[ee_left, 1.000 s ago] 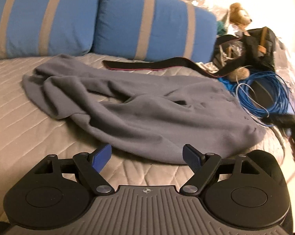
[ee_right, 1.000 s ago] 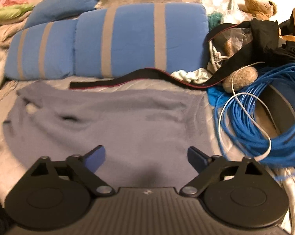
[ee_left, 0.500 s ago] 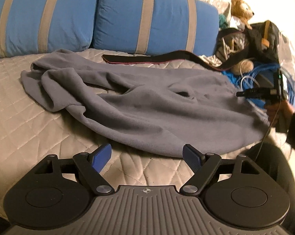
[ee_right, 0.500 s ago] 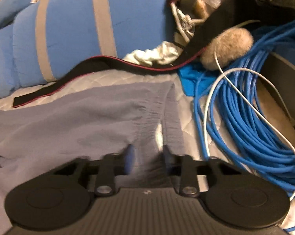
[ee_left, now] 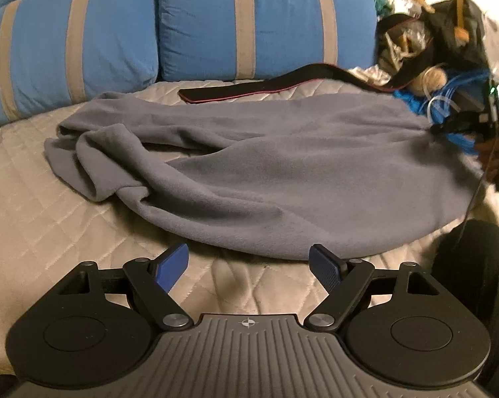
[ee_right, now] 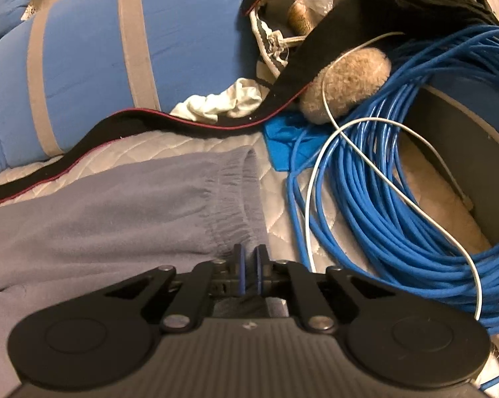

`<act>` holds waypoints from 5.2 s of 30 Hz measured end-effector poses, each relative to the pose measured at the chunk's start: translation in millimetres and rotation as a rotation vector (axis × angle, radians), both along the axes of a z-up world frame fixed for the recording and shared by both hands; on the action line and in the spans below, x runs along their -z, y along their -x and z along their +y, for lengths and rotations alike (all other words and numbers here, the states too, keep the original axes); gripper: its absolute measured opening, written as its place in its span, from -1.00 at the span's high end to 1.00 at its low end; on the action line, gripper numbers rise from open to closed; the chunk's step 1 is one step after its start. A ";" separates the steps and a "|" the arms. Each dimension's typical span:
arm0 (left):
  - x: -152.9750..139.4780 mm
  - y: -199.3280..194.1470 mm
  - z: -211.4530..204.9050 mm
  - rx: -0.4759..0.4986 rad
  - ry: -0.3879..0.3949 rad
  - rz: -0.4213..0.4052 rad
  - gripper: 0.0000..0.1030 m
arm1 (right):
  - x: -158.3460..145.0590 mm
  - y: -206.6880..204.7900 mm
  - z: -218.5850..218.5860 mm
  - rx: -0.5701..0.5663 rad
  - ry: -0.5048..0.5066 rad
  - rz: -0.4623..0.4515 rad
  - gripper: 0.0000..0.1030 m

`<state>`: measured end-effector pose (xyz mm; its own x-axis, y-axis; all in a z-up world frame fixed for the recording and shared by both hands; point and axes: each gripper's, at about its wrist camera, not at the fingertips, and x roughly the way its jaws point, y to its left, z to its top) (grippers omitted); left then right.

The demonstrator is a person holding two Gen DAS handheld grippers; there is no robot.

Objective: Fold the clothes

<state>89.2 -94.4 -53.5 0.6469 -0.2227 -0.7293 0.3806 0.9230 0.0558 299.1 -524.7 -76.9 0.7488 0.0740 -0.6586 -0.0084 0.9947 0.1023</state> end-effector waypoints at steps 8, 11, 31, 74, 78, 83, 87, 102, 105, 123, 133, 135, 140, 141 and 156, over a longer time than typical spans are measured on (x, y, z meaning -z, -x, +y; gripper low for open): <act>-3.0 6.0 -17.6 -0.040 -0.209 -0.026 -0.54 | -30.6 32.9 15.7 -0.061 0.047 -0.085 -0.59; -3.4 8.2 -19.7 -0.056 -0.275 -0.047 -0.54 | -51.6 53.2 23.4 -0.110 0.055 -0.119 -0.74; -16.7 20.0 -2.6 -0.050 -0.413 -0.042 -0.54 | -159.9 164.4 96.3 -0.373 0.209 -0.114 -1.00; -10.0 10.0 -0.4 0.039 -0.301 -0.025 -0.54 | 23.8 192.0 45.2 -0.431 0.868 -0.076 -1.00; -10.6 9.3 1.6 0.036 -0.292 -0.025 -0.54 | 27.7 189.5 49.2 -0.454 0.945 -0.119 -1.00; -11.1 10.4 3.4 0.037 -0.283 -0.026 -0.54 | 31.2 183.9 55.6 -0.488 1.020 -0.137 -1.00; -10.9 10.3 5.6 0.029 -0.278 -0.024 -0.54 | 40.8 187.7 61.9 -0.542 1.116 -0.200 -1.00; -12.0 10.3 14.4 0.020 -0.262 -0.022 -0.54 | 51.5 195.0 62.8 -0.597 1.285 -0.263 -0.98; -11.8 9.0 16.4 0.013 -0.261 -0.023 -0.54 | 57.0 190.9 56.0 -0.587 1.341 -0.241 -0.99; -18.6 8.2 19.0 0.025 -0.248 -0.046 -0.54 | 83.6 198.4 40.4 -0.795 1.469 -0.356 -0.11; -34.6 4.3 24.5 0.150 -0.333 -0.202 -0.54 | 64.2 201.5 41.9 -0.758 1.386 -0.351 0.84; -36.6 1.6 28.6 0.184 -0.375 -0.254 -0.54 | 53.6 198.0 40.7 -0.728 1.365 -0.358 0.84; -26.3 3.5 31.9 0.315 -0.539 -0.380 -0.54 | 29.3 188.2 40.8 -0.674 1.326 -0.386 0.85; -20.4 4.4 31.7 0.346 -0.585 -0.403 -0.54 | 24.9 186.4 40.9 -0.665 1.319 -0.390 0.85; 28.9 -52.4 24.8 0.371 -0.805 -0.382 -0.54 | 14.7 181.0 35.9 -0.604 1.299 -0.385 0.84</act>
<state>141.5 -69.7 -82.5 0.8614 0.0143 -0.5077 0.4653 0.3788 0.8000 118.1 -488.8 -91.6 0.9595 -0.0410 -0.2787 -0.2632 0.2225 -0.9387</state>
